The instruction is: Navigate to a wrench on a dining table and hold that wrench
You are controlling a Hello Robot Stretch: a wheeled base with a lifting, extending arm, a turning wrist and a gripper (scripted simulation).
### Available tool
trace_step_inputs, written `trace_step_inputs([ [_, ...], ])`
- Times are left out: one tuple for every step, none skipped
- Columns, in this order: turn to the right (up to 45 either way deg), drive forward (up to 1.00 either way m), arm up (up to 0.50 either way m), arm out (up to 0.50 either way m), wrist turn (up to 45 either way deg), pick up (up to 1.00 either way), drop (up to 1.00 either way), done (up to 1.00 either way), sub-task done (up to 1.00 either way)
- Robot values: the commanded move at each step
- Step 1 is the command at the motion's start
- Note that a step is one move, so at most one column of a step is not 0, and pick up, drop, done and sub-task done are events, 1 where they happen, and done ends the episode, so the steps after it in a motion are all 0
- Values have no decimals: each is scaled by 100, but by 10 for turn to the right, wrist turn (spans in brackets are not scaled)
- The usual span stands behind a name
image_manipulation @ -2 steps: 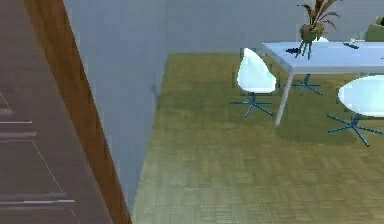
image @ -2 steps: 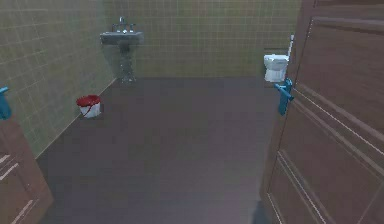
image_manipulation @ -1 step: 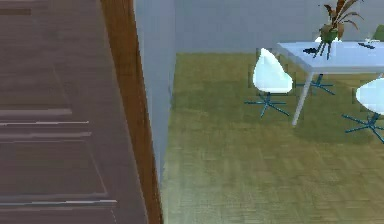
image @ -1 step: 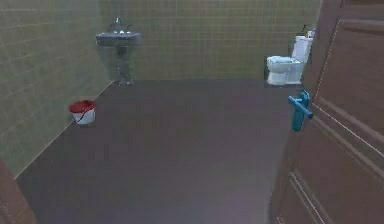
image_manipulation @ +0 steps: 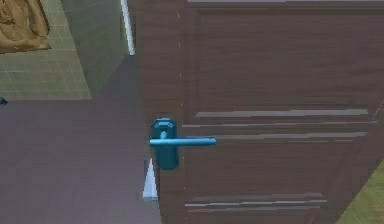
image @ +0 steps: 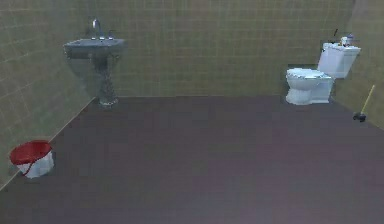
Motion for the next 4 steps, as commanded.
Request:
trace_step_inputs([
  [-90, 0, 0, 0, 0, 0, 0, 0, 0],
  [0, 20, 0, 0, 0, 0, 0, 0, 0],
  [450, 0, 0, 0, 0, 0, 0, 0, 0],
  [240, 0, 0, 0, 0, 0, 0, 0, 0],
])
